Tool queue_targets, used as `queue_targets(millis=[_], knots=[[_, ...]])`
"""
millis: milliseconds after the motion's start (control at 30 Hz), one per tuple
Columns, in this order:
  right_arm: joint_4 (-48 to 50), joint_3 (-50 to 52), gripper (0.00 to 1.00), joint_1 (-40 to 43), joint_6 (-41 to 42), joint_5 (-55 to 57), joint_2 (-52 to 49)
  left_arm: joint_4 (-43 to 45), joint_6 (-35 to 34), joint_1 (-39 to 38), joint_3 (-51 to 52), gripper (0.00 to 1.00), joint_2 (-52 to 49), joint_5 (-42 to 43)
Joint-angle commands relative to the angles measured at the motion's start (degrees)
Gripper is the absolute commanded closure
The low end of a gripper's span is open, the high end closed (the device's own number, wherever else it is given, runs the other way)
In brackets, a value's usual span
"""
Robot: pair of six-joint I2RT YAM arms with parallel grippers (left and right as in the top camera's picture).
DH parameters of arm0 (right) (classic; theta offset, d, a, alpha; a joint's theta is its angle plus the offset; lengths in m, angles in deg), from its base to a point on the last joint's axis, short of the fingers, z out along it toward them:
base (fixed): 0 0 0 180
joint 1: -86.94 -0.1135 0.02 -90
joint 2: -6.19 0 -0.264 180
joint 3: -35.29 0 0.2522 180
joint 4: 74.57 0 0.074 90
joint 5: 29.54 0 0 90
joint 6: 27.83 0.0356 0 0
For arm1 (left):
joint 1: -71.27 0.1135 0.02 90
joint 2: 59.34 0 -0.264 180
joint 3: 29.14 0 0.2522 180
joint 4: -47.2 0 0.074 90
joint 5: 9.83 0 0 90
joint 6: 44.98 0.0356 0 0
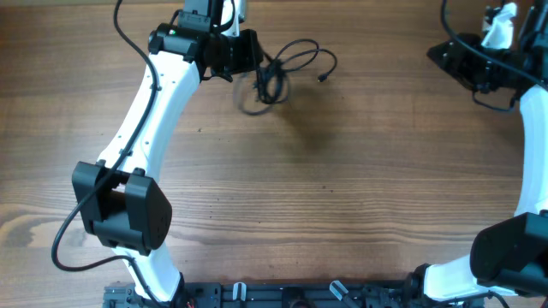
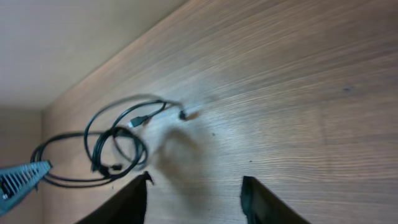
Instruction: Untangle cables
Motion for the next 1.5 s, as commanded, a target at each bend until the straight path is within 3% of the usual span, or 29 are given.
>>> queue_targets(millis=[0, 200, 367, 767, 1467], knots=[[0.37, -0.33, 0.43, -2.80, -0.63, -0.68, 1.57, 1.46, 0.63, -0.44, 0.07, 0.96, 0.72, 6.43], [0.81, -0.33, 0.42, -6.80, -0.76, -7.82, 1.01, 11.63, -0.15, -0.28, 0.07, 0.96, 0.72, 24.00], [2.97, -0.33, 0.42, -10.97, 1.14, -9.11, 0.46, 21.09, -9.03, -0.35, 0.07, 0.96, 0.72, 31.67], [8.28, -0.33, 0.47, -16.17, 9.92, -9.09, -2.99, 25.83, -23.04, -0.46, 0.07, 0.96, 0.72, 33.20], [17.27, -0.33, 0.48, -22.27, 17.35, -9.53, -10.36, 26.18, -23.12, -1.84, 0.07, 0.96, 0.72, 34.84]])
